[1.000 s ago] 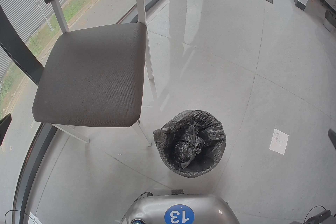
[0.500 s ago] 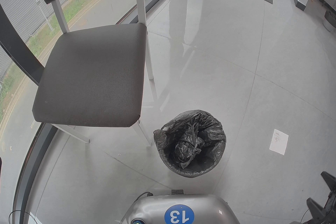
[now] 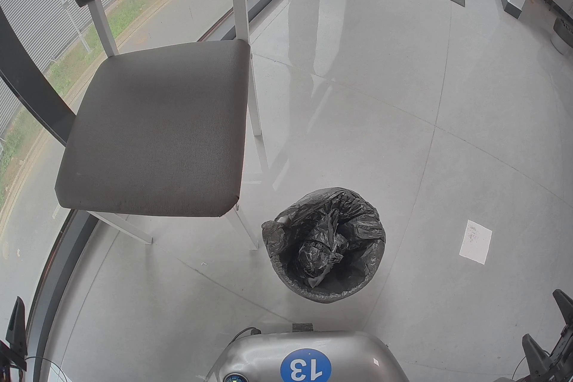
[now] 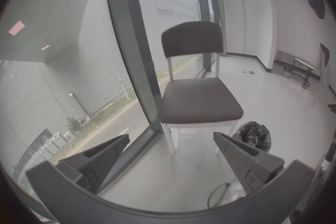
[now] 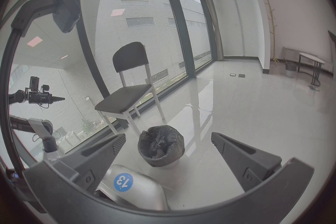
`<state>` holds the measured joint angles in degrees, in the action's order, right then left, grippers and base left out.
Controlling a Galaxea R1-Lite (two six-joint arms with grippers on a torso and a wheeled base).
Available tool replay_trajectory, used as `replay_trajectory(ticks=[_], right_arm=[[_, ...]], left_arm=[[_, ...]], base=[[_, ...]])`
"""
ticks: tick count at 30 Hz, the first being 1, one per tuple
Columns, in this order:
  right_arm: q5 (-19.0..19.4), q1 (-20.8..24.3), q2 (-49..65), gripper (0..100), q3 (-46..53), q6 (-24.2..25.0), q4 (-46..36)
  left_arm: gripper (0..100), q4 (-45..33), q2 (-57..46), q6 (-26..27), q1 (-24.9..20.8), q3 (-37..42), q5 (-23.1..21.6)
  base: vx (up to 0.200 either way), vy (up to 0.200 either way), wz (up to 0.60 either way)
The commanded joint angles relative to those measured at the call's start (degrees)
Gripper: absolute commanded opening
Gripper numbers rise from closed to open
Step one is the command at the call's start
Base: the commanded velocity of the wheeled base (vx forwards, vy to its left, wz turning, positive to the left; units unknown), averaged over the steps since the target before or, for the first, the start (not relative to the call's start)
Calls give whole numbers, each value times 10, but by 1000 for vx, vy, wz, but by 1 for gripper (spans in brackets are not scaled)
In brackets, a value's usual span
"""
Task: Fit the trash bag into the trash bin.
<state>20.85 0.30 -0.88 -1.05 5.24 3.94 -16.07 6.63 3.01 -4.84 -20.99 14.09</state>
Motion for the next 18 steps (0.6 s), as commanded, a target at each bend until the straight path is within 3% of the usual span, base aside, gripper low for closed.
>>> replay_trajectory(ticks=[1, 6, 10, 13, 15, 18], right_arm=[[-27, 0, 9, 100, 10, -33, 5], [-109, 0, 9, 100, 9, -29, -2], [-119, 0, 9, 100, 9, -28, -3], [-119, 0, 9, 100, 9, -28, -4], [-119, 0, 9, 100, 8, -28, -4], [-119, 0, 9, 100, 8, -28, -4]], left_arm=[[100, 87, -13, 4, -3, 89, 88], [100, 238, -13, 15, -3, 210, 204], [100, 240, -14, 22, -3, 210, 235], [100, 219, -13, 31, -3, 210, 204], [100, 199, -12, 31, -3, 210, 148], [100, 193, -10, 37, -3, 208, 123]], base=[[0, 0, 0], [0, 0, 0], [0, 0, 0], [0, 0, 0], [0, 0, 0], [0, 0, 0]])
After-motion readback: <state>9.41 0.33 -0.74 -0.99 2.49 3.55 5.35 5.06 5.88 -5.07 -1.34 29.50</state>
